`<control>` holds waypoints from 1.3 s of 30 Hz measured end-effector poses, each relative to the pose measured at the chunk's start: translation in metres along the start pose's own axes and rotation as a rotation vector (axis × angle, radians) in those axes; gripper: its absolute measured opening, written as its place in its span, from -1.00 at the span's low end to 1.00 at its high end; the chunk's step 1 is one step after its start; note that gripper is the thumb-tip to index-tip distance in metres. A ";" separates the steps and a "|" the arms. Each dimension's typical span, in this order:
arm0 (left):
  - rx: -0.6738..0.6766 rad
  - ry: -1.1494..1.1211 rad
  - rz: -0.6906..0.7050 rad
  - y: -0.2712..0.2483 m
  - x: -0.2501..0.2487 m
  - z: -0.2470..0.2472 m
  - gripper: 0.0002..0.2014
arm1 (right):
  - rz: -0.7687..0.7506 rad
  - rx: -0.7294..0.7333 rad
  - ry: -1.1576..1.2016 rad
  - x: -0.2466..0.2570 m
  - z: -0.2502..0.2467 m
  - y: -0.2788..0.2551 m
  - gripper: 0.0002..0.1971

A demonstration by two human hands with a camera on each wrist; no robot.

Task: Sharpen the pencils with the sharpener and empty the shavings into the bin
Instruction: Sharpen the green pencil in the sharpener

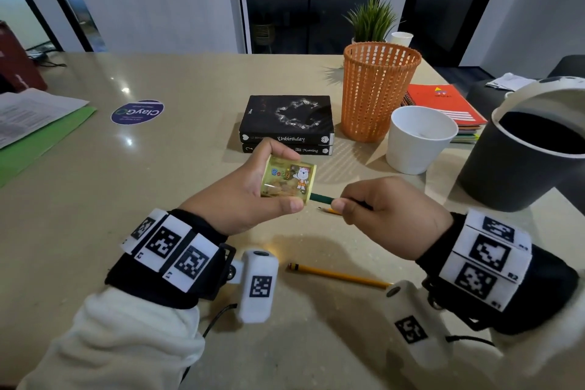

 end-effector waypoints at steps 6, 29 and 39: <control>0.001 -0.106 -0.050 0.001 0.006 -0.002 -0.42 | -0.174 -0.147 -0.209 0.007 -0.001 0.000 -0.79; 0.005 -0.058 -0.019 -0.003 0.005 0.001 -0.49 | -0.082 -0.057 0.035 -0.004 0.006 0.004 -0.81; -0.015 -0.103 -0.042 -0.004 0.005 -0.004 -0.53 | -0.196 -0.145 -0.183 0.009 0.006 0.003 -0.77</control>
Point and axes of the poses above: each hand's wrist, its own y-axis towards the middle knuckle, its own z-axis out of the palm, x = y × z, the point moved 2 cm from there along y, towards the middle knuckle, and after that the axes turned 12 degrees about y, right-handed, at the moved point
